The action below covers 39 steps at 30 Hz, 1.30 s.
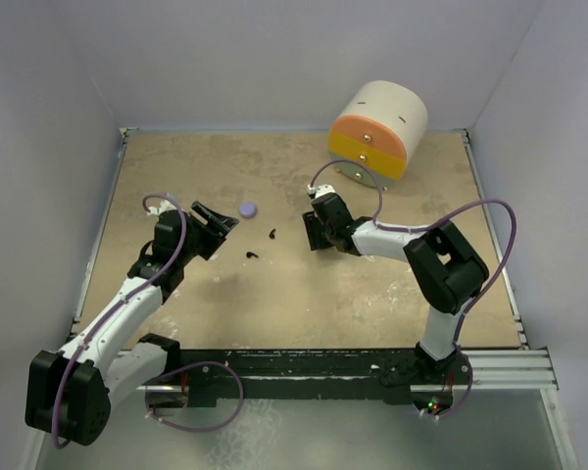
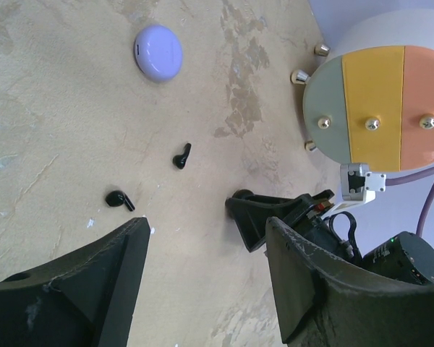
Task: Insert the wireless bluetooth earbuds into the charging case
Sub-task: Pick up the charging case at the center of the board.
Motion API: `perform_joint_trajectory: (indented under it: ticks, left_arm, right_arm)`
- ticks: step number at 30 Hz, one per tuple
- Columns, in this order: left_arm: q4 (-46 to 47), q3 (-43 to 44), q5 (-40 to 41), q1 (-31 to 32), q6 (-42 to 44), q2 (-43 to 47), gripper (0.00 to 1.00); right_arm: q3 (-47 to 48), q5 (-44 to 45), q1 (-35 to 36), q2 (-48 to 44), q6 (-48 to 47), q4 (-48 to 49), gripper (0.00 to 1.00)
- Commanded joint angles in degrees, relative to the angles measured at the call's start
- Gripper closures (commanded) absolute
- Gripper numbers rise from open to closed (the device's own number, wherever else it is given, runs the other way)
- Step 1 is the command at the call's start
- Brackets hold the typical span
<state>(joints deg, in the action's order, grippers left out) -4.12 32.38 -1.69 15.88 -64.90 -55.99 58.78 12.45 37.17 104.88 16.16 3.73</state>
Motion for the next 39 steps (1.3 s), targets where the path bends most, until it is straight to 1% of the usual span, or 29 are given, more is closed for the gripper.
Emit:
perform_joint_trajectory:
  ticks: [1, 5, 11, 13, 14, 16, 20, 26, 34, 39]
  left_arm:
    - [1.4, 2.2, -0.1, 0.2, 0.8, 0.0, 0.36]
    - [1.6, 2.2, -0.3, 0.3, 0.6, 0.0, 0.36]
    - [2.6, 3.3, -2.4, 0.4, 0.6, -0.7, 0.36]
    - [4.7, 3.8, -5.0, 0.3, 0.5, -2.0, 0.36]
    - [6.7, 3.9, -6.9, 0.3, 0.3, -3.0, 0.36]
    - [11.7, 3.8, -10.9, 0.4, -0.9, -5.4, 0.37]
    - [16.4, 5.0, -15.5, 0.3, -1.3, -10.6, 0.37]
    - [21.0, 5.3, -17.2, 0.4, -1.7, -14.4, 0.37]
    - [29.2, 2.1, -20.1, 0.4, -4.7, -18.0, 0.39]
    - [35.4, -0.4, -22.0, 0.5, -6.8, -19.5, 0.43]
  right_arm:
    - [-1.0, -1.2, 0.2, 2.5, -0.8, -3.0, 0.42]
    - [-1.1, -0.7, 0.1, 2.0, -0.7, -3.6, 0.47]
    - [0.2, -0.1, 0.2, 0.9, -1.5, -5.1, 0.61]
    - [0.7, -0.7, 0.4, -0.2, -3.5, -4.4, 0.65]
    - [1.0, -2.1, 0.6, -0.9, -5.1, -3.5, 0.7]
    - [1.8, -5.0, 1.2, -2.8, -8.1, -2.3, 0.76]
    - [5.1, -7.7, 3.3, -4.3, -10.9, -3.1, 0.79]
    - [7.9, -10.1, 6.6, -5.7, -13.6, -2.5, 0.81]
    - [7.9, -19.1, 7.7, -11.2, -16.6, 1.6, 0.82]
    - [9.2, -22.2, 7.7, -11.7, -17.9, 1.1, 0.81]
